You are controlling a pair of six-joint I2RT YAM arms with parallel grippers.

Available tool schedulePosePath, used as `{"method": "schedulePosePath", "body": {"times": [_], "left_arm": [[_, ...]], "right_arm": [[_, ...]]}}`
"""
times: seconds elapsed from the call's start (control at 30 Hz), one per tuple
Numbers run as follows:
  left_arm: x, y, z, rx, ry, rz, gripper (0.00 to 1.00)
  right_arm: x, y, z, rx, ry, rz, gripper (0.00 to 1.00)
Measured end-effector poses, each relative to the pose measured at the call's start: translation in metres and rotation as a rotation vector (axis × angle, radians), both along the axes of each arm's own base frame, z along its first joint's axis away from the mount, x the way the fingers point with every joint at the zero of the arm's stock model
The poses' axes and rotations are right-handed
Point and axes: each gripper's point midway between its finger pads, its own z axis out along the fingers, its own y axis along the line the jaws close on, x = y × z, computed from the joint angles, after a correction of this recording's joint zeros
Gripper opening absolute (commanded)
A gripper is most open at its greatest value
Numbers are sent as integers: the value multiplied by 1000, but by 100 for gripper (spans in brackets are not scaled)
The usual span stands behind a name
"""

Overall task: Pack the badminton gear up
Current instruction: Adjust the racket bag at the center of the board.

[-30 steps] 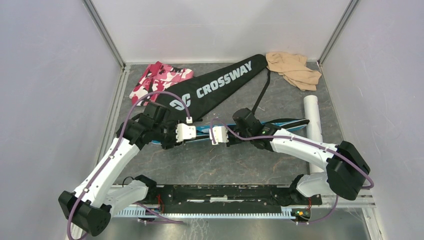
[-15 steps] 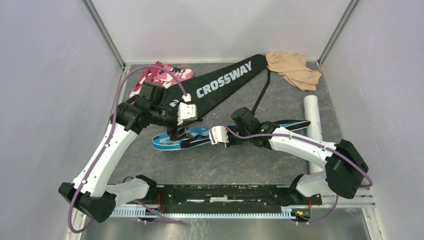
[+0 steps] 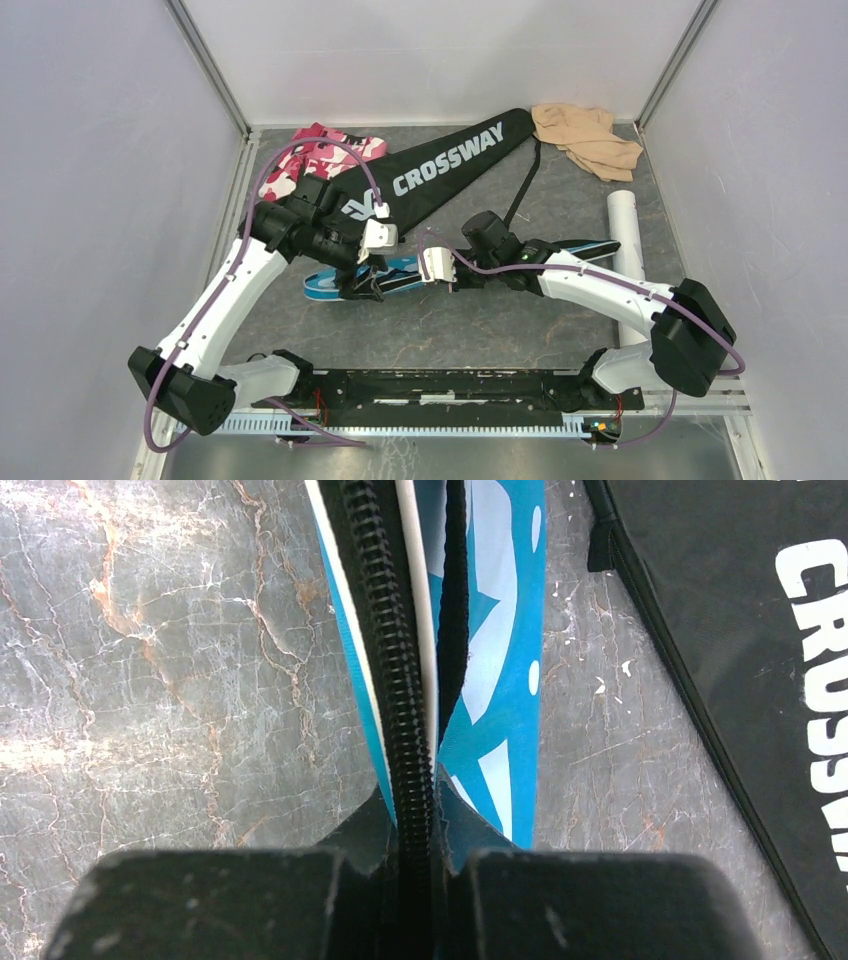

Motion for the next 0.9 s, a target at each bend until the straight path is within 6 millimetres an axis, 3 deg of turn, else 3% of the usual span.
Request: {"method": "schedulePosePath", "body": {"times": [0.33, 0.9], "left_arm": [[-1, 3, -32, 61, 78, -31, 72], [-2, 33, -69, 239, 19, -70, 55]], "right_arm": [[-1, 0, 1, -1, 11, -3, 0], [-4, -2, -3, -11, 16, -3, 0]]}}
